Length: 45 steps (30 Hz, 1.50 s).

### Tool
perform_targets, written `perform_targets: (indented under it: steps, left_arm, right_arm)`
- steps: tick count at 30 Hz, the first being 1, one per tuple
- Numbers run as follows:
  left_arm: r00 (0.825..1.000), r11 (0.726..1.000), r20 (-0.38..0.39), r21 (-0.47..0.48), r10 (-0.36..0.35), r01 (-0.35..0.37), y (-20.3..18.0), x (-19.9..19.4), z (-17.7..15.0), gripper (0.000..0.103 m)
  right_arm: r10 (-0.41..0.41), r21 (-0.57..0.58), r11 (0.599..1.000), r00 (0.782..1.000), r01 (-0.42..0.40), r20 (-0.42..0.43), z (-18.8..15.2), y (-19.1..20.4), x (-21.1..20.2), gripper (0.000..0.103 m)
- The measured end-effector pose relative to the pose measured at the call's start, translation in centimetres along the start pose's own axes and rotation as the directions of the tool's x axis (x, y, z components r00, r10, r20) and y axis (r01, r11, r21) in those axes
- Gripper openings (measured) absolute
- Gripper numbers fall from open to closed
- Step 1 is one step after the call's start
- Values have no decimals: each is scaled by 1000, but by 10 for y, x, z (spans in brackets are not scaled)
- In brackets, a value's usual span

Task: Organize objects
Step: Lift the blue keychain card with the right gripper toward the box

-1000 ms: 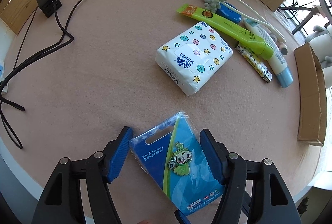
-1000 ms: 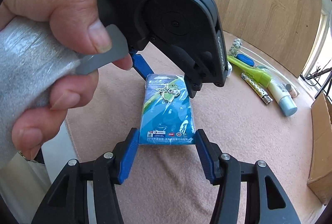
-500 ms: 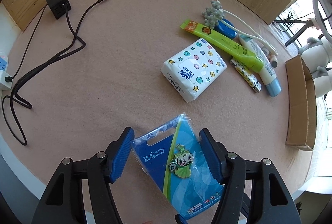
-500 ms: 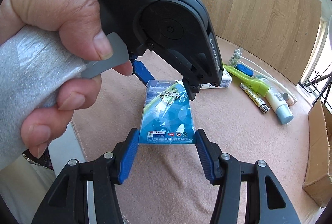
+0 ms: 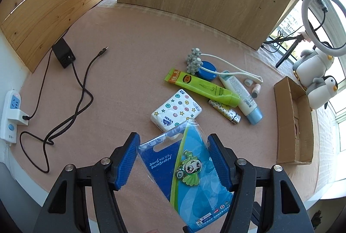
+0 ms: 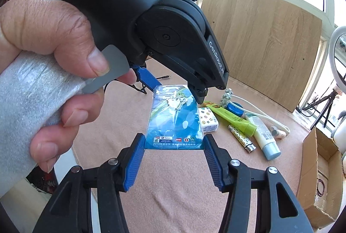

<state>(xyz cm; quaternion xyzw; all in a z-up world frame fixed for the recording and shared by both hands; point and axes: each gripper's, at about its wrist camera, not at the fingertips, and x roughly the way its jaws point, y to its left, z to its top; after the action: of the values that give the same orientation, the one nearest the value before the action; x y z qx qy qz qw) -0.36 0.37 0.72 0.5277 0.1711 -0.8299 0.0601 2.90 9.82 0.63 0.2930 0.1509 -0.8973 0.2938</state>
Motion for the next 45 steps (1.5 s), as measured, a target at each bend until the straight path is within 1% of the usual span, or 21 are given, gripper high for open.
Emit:
perform_targets:
  steps: [2,7,10,16,22,26,29,33,37,40,45]
  left_arm:
    - [1000,1000,2,3,0,0,-2,1,1,68]
    - [1000,1000,7,25,-1,1,-15,4,6,68]
    - [1000,999,5,48,-6,6,-26,5,9,68]
    - [1000,992,-2,124,-31,31,-63,7,15,68]
    - [997,975,-20,212,-68,71,-113,14,18,68]
    - [995,955,-33,278,-96,101,-153,16,19,68]
    - [992,935,-42,333,-118,126,-188,19,18,68]
    - [986,901,-66,401,-155,169,-236,25,15,68]
    - [977,860,-91,464,-191,211,-286,29,10,67]
    - [973,835,-102,499,-207,230,-316,31,6,67]
    - [969,809,-118,534,-217,246,-352,39,3,67]
  right_arm:
    - [-3,2,1000,1000,3,4,2,5,-7,51]
    - [-16,18,1000,1000,16,13,1,-6,-3,51]
    - [-33,34,999,999,32,19,2,-6,-12,51]
    - [-90,90,992,996,88,23,-2,-23,-25,51]
    - [-165,156,975,986,161,16,-11,-48,-39,51]
    - [-225,198,955,974,219,10,-18,-68,-50,51]
    - [-275,232,935,961,267,3,-26,-86,-57,51]
    - [-347,275,900,938,338,-17,-37,-111,-70,51]
    - [-417,313,857,908,409,-46,-49,-135,-84,51]
    - [-456,339,827,888,449,-63,-56,-150,-92,51]
    - [-494,358,796,866,488,-82,-74,-168,-109,51]
